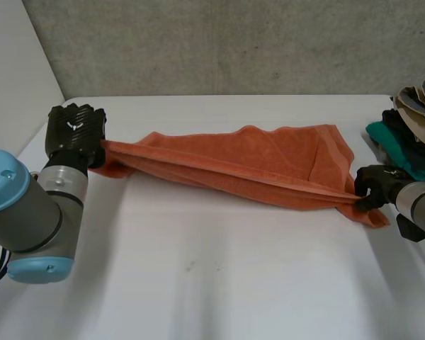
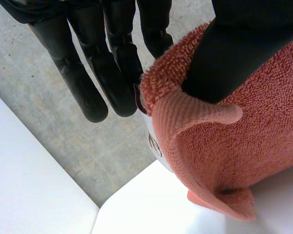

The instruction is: Fold the laundry.

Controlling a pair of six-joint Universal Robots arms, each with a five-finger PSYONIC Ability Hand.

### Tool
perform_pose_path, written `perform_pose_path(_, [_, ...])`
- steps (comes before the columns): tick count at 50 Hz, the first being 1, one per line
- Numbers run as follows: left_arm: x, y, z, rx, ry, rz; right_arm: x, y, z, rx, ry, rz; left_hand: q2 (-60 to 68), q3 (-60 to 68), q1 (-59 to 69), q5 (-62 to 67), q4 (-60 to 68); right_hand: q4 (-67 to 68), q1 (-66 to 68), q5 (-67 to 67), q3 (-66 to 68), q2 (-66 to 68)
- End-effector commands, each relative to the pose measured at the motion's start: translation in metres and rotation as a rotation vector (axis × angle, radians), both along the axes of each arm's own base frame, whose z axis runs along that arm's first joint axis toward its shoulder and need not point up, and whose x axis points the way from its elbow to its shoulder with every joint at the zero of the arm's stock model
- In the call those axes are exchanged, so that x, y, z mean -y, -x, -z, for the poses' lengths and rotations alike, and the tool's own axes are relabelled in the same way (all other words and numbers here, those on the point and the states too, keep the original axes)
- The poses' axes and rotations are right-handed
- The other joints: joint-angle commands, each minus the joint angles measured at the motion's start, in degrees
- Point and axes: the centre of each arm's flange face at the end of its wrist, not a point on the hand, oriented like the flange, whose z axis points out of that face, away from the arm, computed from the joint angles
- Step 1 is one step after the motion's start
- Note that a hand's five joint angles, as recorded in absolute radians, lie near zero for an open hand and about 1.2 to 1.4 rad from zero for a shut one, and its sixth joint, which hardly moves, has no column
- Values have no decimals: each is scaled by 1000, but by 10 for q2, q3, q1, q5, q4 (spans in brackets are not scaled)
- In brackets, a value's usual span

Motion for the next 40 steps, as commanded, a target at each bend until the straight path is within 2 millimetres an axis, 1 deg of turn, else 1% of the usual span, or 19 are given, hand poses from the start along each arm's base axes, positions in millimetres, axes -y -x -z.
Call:
perform_pose_path(1, [-21,-6,-16,30,-59,3,-3,0,-32,-40,89,-34,112,114,132,139,111,118,145,158,119,372])
perform_pose_path(2, [-25,-8,-20,34,-70,3,-5,1,-43,-60,116,-43,112,114,132,139,111,118,145,158,119,372])
perform_pose_path(3, [-29,-9,-25,37,-79,3,-11,0,-64,-117,165,-72,112,114,132,139,111,118,145,158,119,372])
perform_pose_path(6, [-49,-16,-44,53,-119,6,-27,0,-98,-234,236,-126,112,114,132,139,111,118,145,158,119,372])
perform_pose_path(7, [-55,-18,-50,57,-131,7,-38,2,-118,-312,272,-151,112,114,132,139,111,118,145,158,119,372])
perform_pose_path(9, [-70,-22,-63,67,-153,15,-50,5,-138,-394,307,-173,112,114,132,139,111,118,145,158,119,372])
perform_pose_path(10, [-75,-24,-68,68,-158,18,-63,7,-156,-484,348,-200,112,114,132,139,111,118,145,158,119,372])
perform_pose_path(14, [-96,-30,-78,81,-195,38,-91,5,-178,-638,393,-270,112,114,132,139,111,118,145,158,119,372])
perform_pose_path(17, [-106,-31,-69,99,-250,60,-102,6,-171,-669,349,-301,112,114,132,139,111,118,145,158,119,372])
perform_pose_path(21, [-112,-32,-49,124,-312,70,-106,3,-157,-668,303,-328,112,114,132,139,111,118,145,158,119,372])
perform_pose_path(23, [-108,-32,-37,141,-350,65,-98,-5,-131,-683,232,-366,112,114,132,139,111,118,145,158,119,372])
perform_pose_path(24, [-104,-31,-26,153,-380,64,-96,-6,-126,-687,220,-371,112,114,132,139,111,118,145,158,119,372])
perform_pose_path(26, [-99,-29,-19,162,-397,65,-84,-9,-103,-700,158,-385,112,114,132,139,111,118,145,158,119,372])
perform_pose_path(32, [-64,-18,3,158,-381,60,-50,-11,-82,-717,185,-348,112,114,132,139,111,118,145,158,119,372])
perform_pose_path(34, [-43,-11,0,145,-328,55,-20,-21,-77,-718,286,-308,112,114,132,139,111,118,145,158,119,372])
perform_pose_path(36, [-16,-2,-10,136,-242,55,-8,-26,-80,-717,344,-289,112,114,132,139,111,118,145,158,119,372])
perform_pose_path(38, [2,4,-22,129,-171,53,15,-37,-95,-713,479,-229,112,114,132,139,111,118,145,158,119,372])
perform_pose_path(39, [21,11,-42,122,-72,46,22,-41,-104,-712,533,-202,112,114,132,139,111,118,145,158,119,372])
perform_pose_path(40, [30,14,-53,117,-21,44,30,-43,-116,-710,595,-167,112,114,132,139,111,118,145,158,119,372])
